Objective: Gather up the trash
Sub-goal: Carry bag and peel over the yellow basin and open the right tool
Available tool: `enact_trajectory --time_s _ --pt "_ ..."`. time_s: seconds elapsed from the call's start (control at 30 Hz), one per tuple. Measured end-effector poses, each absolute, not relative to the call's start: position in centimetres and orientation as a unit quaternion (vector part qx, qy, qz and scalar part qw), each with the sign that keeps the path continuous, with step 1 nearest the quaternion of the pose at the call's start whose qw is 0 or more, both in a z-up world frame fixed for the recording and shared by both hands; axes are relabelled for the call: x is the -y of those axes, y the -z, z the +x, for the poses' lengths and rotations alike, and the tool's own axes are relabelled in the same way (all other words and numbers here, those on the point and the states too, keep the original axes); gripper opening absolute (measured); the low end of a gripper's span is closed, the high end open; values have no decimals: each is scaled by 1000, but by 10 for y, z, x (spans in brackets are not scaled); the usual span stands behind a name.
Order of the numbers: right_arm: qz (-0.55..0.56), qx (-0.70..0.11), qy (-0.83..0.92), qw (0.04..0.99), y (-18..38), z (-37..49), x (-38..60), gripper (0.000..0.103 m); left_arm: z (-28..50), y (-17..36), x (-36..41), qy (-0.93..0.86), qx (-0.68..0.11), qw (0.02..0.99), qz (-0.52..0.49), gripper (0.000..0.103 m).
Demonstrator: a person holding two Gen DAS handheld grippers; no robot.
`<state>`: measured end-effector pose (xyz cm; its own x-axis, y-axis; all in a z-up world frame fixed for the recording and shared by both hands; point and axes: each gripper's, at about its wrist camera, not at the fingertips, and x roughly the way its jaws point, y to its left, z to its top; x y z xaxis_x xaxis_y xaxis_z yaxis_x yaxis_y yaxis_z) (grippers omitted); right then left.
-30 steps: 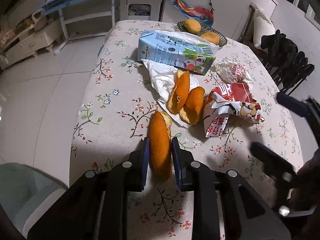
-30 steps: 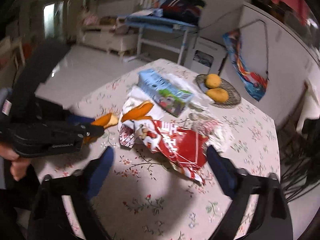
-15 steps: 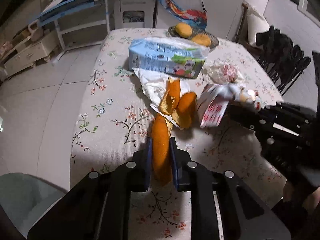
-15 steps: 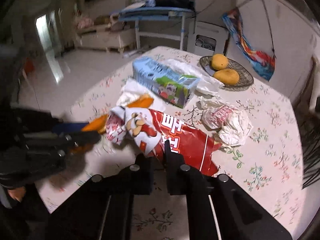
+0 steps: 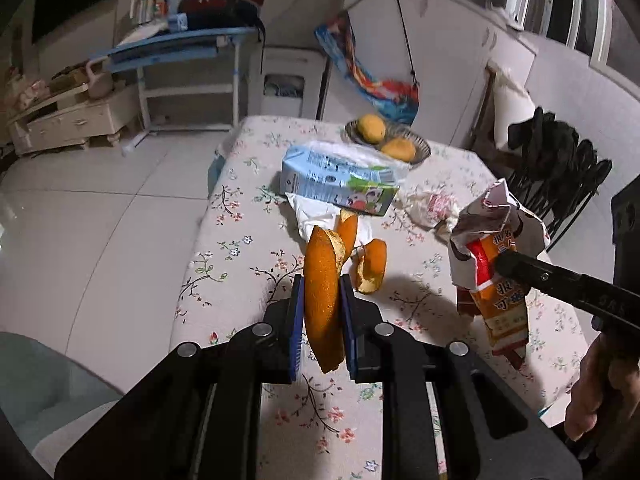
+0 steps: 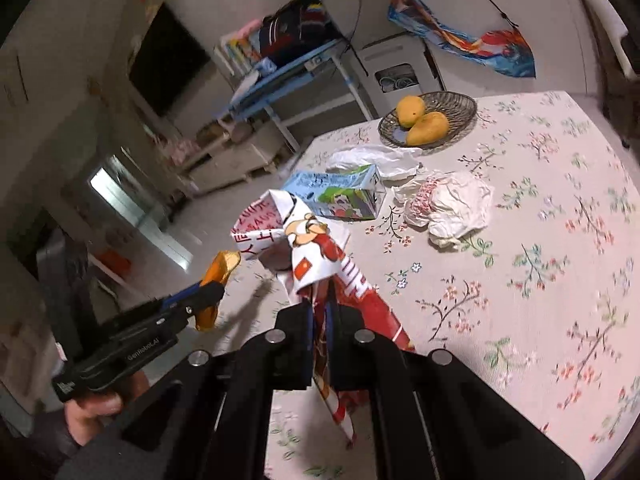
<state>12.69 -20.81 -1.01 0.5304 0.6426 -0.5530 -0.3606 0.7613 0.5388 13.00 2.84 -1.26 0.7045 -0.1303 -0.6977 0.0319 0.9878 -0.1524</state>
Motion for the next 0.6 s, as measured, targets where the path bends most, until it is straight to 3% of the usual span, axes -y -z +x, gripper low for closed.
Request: enact_trajectory --time_s 0.6 --pt "271 -345 -328 837 2 69 236 5 83 -7 -11 66 -327 941 -59 17"
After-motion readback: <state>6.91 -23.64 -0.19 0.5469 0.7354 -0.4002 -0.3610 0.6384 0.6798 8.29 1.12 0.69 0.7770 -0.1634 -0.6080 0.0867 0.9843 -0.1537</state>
